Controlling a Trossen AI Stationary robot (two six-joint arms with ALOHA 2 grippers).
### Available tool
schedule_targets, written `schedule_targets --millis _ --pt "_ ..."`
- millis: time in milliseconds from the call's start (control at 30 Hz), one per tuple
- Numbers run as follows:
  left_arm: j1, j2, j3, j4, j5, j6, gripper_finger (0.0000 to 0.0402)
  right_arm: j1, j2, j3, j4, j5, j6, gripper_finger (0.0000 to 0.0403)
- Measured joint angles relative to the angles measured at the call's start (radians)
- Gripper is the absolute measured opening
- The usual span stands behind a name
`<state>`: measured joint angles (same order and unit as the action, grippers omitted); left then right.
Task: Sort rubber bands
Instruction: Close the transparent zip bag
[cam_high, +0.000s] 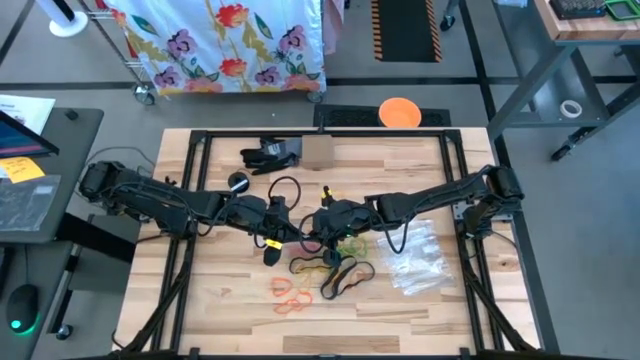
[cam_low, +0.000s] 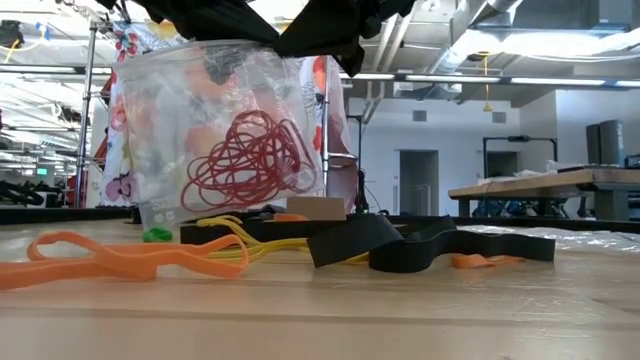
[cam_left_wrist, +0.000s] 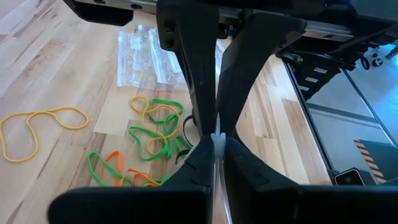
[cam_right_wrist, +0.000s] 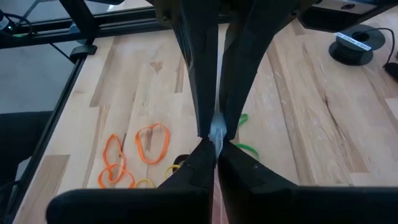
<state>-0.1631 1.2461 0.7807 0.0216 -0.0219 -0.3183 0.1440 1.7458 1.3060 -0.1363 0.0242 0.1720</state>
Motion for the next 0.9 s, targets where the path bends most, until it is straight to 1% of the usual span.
schedule_targets --millis 167,600,900 --pt "0.0 0.0 0.0 -0.006 -0.002 0.0 0.0007 0.0 0.0 0.0 0.002 0.016 -0.039 0.0003" --pt "0.0 0.0 0.0 -0.025 -0.006 -0.007 0.0006 0.006 0.002 0.0 -0.003 0.055 -0.052 0.0001" --pt "-0.006 0.0 0.003 -0.048 -0.016 -0.015 0.0006 0.006 0.002 0.002 -0.008 0.057 -0.05 0.0"
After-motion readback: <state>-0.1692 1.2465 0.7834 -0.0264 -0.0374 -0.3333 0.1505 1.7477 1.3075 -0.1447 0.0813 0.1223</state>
